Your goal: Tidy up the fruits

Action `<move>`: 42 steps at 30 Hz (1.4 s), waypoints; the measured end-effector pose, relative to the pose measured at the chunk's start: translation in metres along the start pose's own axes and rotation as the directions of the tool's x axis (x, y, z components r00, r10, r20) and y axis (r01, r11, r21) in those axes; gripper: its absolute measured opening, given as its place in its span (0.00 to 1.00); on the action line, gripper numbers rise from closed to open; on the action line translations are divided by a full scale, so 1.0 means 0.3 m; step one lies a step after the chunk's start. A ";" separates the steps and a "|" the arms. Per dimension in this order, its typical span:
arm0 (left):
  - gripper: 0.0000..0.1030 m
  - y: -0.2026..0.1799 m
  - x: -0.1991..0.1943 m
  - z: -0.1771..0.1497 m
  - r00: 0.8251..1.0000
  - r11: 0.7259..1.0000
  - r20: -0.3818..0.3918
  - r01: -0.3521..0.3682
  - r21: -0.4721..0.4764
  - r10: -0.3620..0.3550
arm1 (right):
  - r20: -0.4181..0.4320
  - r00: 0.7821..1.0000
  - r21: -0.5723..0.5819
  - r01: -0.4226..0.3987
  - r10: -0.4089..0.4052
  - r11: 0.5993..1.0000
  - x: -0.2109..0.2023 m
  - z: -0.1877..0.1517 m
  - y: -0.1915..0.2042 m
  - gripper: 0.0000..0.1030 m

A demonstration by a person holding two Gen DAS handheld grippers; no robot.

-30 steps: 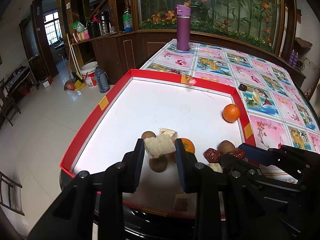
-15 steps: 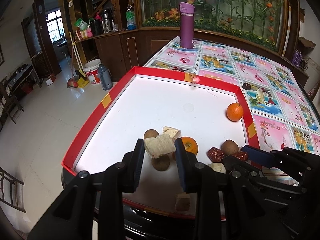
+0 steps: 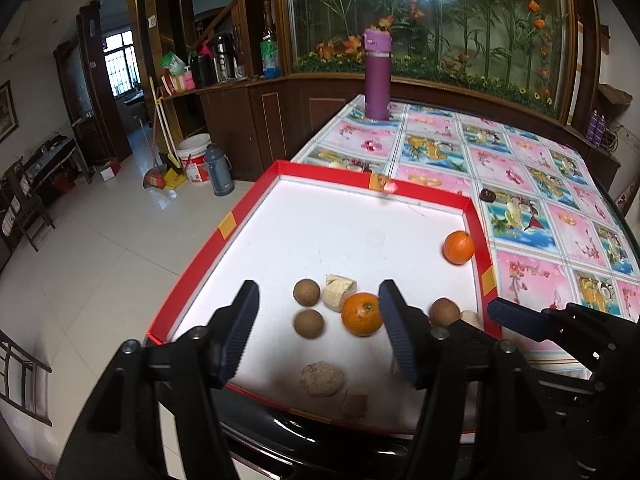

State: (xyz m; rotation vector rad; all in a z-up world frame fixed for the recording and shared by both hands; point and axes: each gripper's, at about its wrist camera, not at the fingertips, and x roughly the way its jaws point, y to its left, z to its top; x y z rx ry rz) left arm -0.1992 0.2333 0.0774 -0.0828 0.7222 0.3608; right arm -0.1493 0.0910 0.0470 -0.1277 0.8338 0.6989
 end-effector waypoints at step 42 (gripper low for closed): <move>1.00 -0.098 -0.522 -0.026 0.951 0.986 0.262 -0.151 -0.074 0.165 | 0.393 0.918 0.027 0.047 -0.054 0.999 -0.564 -0.142 -0.013 0.68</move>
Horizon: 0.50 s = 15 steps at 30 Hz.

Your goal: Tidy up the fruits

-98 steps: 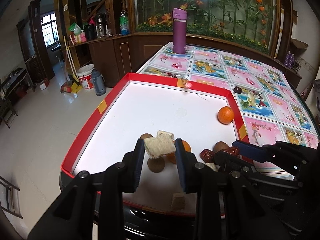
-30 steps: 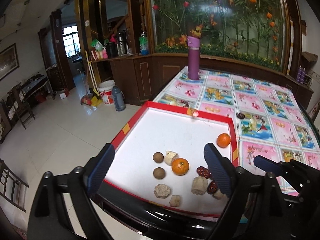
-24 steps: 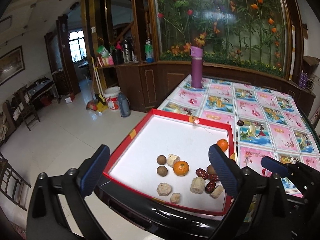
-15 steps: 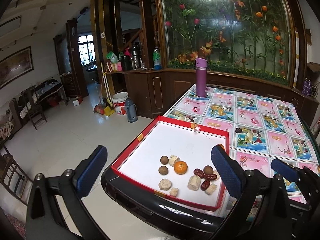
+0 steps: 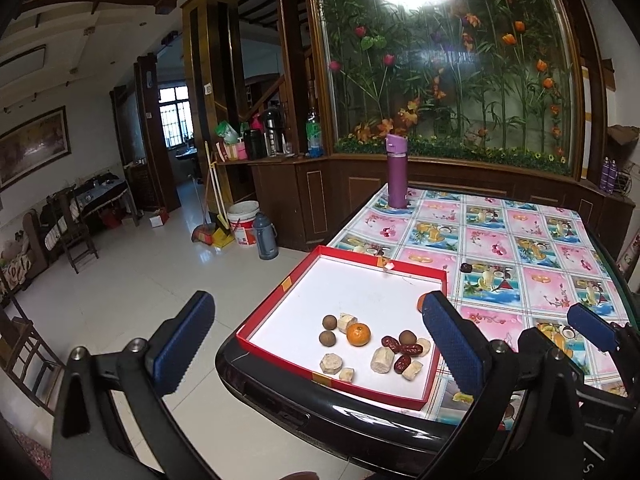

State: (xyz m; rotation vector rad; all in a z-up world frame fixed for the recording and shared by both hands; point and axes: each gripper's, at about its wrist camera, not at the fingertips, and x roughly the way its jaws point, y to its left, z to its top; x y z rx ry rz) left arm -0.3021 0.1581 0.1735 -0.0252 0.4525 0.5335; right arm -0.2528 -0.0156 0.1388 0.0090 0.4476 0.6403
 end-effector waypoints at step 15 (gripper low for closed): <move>1.00 0.052 -0.056 -0.017 1.000 0.999 0.026 0.007 -0.033 -0.006 | 0.050 0.998 -0.029 0.028 -0.027 0.999 -0.052 -0.013 0.053 0.79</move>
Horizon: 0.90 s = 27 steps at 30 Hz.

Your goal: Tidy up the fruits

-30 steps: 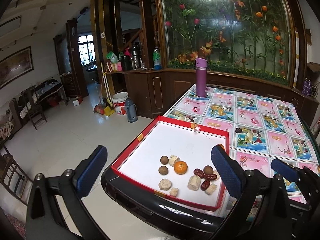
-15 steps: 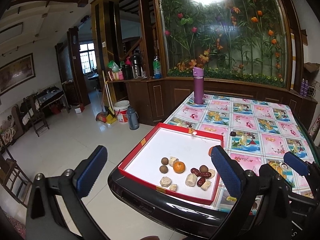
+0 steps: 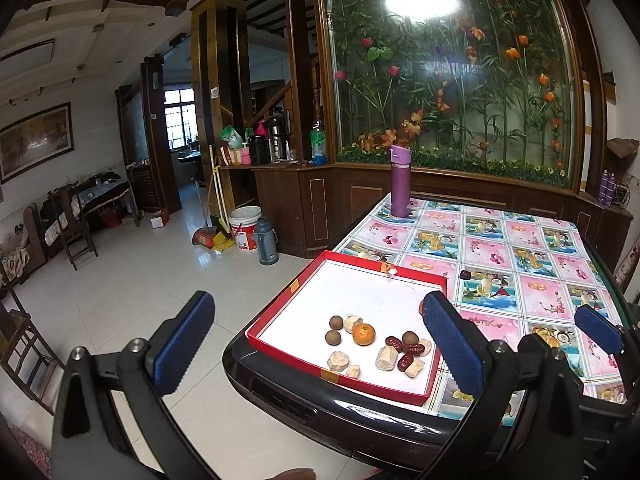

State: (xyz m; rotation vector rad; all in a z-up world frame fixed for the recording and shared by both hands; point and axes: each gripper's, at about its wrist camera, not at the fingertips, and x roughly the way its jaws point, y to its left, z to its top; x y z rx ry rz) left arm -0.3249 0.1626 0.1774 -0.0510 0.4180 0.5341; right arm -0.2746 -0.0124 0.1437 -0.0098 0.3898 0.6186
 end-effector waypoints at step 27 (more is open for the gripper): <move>1.00 0.063 -0.072 -0.014 0.998 0.999 0.057 0.015 -0.050 -0.012 | 0.019 1.000 -0.042 0.025 -0.024 0.999 -0.039 -0.018 0.051 0.82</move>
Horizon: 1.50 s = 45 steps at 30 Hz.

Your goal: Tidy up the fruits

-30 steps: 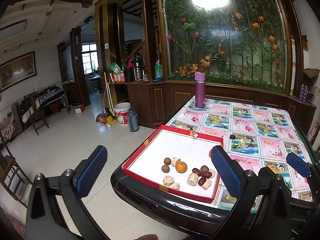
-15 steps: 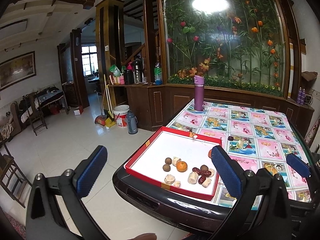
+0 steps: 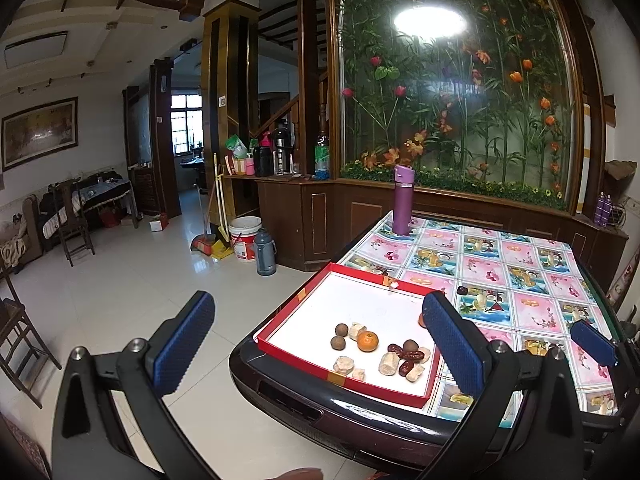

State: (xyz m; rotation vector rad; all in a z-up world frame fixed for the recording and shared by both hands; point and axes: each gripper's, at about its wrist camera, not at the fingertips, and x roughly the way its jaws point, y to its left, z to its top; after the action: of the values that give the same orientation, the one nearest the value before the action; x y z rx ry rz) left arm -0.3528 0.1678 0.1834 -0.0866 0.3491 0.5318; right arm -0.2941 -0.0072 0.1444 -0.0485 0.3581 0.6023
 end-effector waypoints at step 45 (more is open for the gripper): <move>1.00 0.005 -0.007 -0.007 1.000 1.000 -0.003 0.002 -0.003 -0.002 | -0.005 1.000 -0.007 -0.011 0.011 1.000 -0.007 0.002 0.012 0.82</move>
State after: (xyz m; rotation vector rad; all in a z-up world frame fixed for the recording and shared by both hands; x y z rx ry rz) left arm -0.3559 0.1677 0.1821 -0.0904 0.3516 0.5297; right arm -0.2976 -0.0053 0.1459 -0.0546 0.3614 0.6149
